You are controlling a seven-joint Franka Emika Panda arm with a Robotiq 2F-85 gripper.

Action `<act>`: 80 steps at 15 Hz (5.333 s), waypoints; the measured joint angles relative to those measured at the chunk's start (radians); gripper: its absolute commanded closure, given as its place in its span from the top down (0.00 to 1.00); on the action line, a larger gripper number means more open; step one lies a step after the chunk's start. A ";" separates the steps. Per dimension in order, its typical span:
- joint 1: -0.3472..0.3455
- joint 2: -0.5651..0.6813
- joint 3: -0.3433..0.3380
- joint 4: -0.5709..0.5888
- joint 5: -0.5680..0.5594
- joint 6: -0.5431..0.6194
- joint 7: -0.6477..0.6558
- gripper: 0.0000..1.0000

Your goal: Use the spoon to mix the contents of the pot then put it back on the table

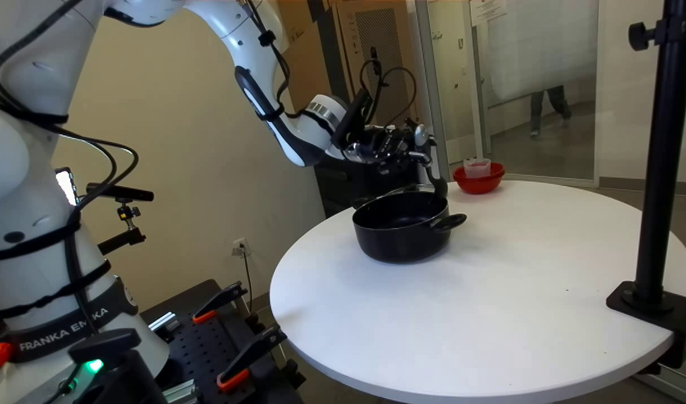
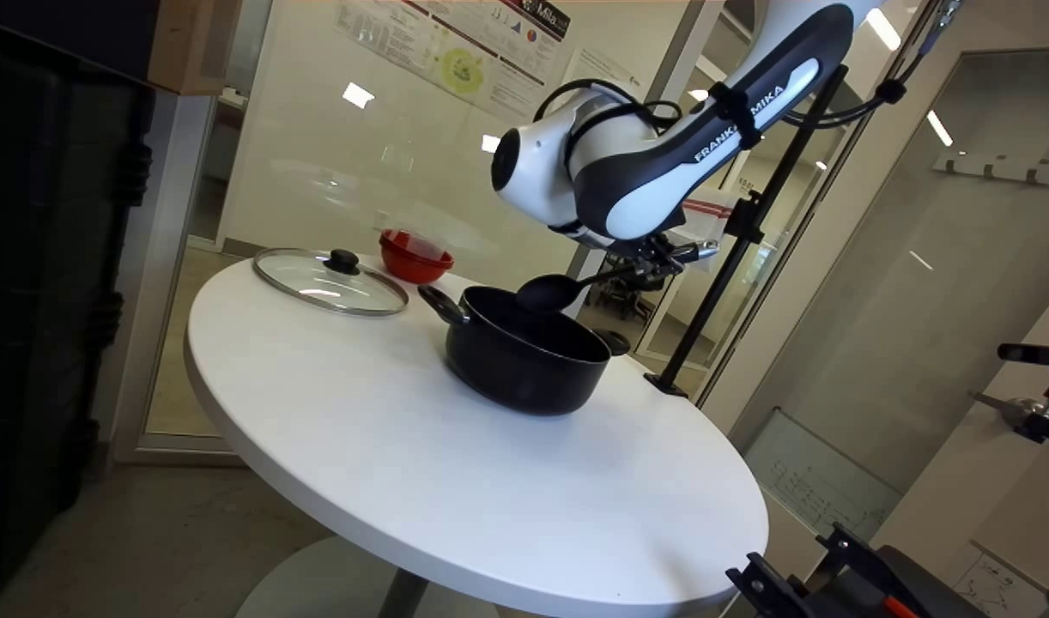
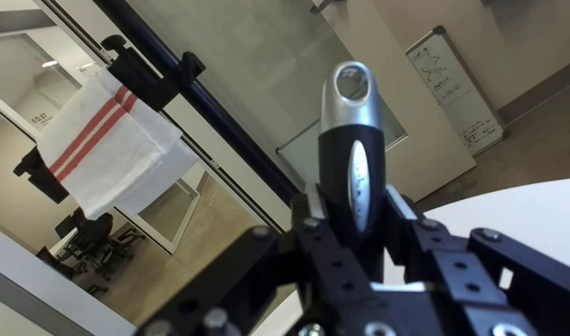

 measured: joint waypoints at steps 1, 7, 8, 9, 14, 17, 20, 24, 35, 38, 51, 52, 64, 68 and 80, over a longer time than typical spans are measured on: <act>0.000 0.005 0.000 -0.003 0.000 -0.005 -0.002 0.08; 0.004 0.051 0.010 -0.069 0.000 -0.006 -0.036 0.08; 0.006 0.058 0.014 -0.081 0.000 -0.006 -0.036 0.08; 0.008 0.064 0.017 -0.092 -0.001 -0.006 -0.037 0.08; 0.014 0.070 0.040 -0.128 -0.001 -0.006 -0.039 0.08; 0.018 0.069 0.059 -0.142 -0.001 -0.006 -0.039 0.08; 0.029 0.063 0.085 -0.148 -0.001 -0.004 -0.039 0.08; 0.054 0.057 0.114 -0.127 0.001 -0.004 -0.039 0.08; 0.036 0.059 0.066 -0.015 0.005 -0.005 -0.039 0.08; 0.006 0.057 0.044 -0.011 0.004 -0.004 -0.039 0.08; -0.015 -0.050 0.079 -0.326 -0.037 0.094 -0.045 0.08; -0.008 -0.050 0.087 -0.331 -0.037 0.094 -0.046 0.08; 0.046 -0.001 0.099 -0.133 0.002 0.054 -0.050 0.08; 0.040 0.052 0.071 -0.017 0.022 0.028 -0.056 0.08; 0.039 0.149 0.014 0.170 0.030 -0.115 -0.059 0.08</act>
